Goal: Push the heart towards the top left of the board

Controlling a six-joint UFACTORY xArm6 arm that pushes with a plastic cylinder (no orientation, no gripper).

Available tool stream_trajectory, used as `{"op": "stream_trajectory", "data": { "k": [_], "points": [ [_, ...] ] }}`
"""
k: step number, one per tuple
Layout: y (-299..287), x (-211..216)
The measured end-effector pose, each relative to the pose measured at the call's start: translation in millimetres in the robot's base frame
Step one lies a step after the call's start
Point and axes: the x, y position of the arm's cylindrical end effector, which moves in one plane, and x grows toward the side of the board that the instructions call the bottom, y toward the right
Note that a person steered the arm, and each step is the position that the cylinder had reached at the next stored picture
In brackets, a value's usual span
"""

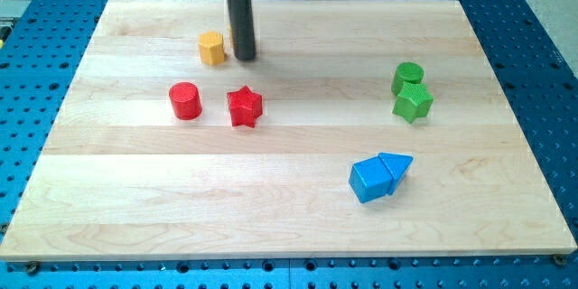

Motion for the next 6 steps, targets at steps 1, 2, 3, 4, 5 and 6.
{"op": "stream_trajectory", "data": {
  "k": [1,2,3,4,5,6],
  "points": [
    [-5,-15],
    [-29,-28],
    [-1,-29],
    [-7,-54],
    [-44,-62],
    [-82,-65]
  ]
}}
